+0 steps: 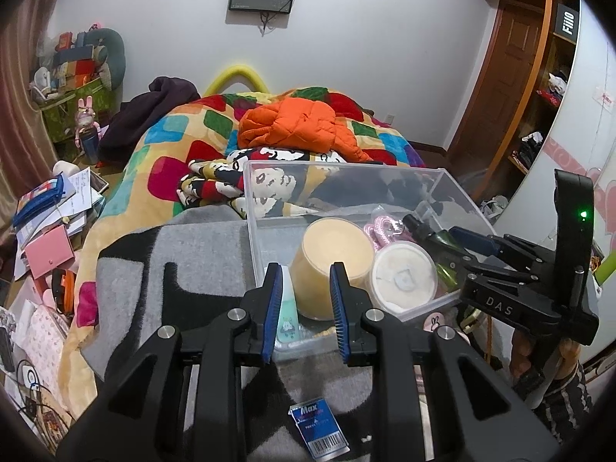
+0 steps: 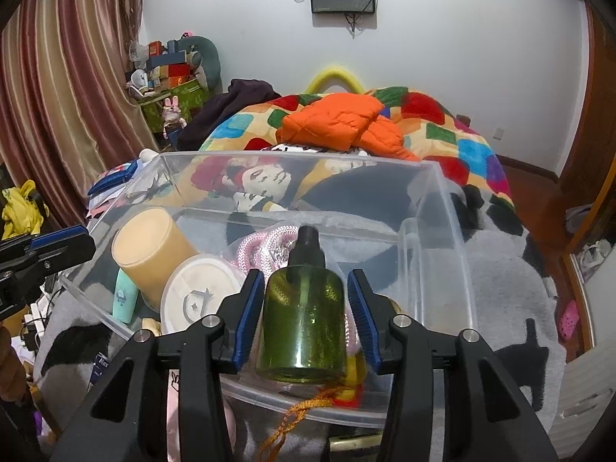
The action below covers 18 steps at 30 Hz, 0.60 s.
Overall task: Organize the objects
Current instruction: 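Carry the mint tube into the box with the left tool while the right tool lowers the bottle in, then withdraw the left tool toward the blue Max card while the right tool moves to the pink device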
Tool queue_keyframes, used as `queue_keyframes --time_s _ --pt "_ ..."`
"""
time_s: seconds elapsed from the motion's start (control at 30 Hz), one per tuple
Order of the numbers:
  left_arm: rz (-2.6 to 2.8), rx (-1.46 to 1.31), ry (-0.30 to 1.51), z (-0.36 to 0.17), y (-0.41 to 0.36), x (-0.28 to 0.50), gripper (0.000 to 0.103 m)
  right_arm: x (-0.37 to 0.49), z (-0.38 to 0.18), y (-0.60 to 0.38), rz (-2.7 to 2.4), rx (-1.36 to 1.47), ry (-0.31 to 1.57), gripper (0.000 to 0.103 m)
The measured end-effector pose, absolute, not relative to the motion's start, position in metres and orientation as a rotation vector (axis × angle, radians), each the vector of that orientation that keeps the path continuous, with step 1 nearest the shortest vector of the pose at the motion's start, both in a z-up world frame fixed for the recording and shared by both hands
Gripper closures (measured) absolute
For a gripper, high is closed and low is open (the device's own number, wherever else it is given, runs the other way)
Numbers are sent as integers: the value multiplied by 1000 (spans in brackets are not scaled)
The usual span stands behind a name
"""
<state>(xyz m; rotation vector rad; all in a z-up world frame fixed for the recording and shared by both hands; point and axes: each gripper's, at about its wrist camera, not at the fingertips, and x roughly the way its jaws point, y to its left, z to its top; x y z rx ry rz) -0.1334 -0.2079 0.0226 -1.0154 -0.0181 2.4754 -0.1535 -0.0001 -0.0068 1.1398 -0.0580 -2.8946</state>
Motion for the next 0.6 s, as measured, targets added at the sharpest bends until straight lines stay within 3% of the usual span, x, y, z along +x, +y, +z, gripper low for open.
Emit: queue_keyframes --time_s 0.1,0.23,0.6 --pt "2480 -1017 -17 23 -208 -130 79 -148 -2 0 -2913 1117 -44 55" --pt "2480 -1005 -18 24 -209 -120 65 -137 7 -1 -2924 1066 -49 38" --pt "2495 -961 -29 30 -219 -96 45 -99 24 -10 -2965 983 -1 22"
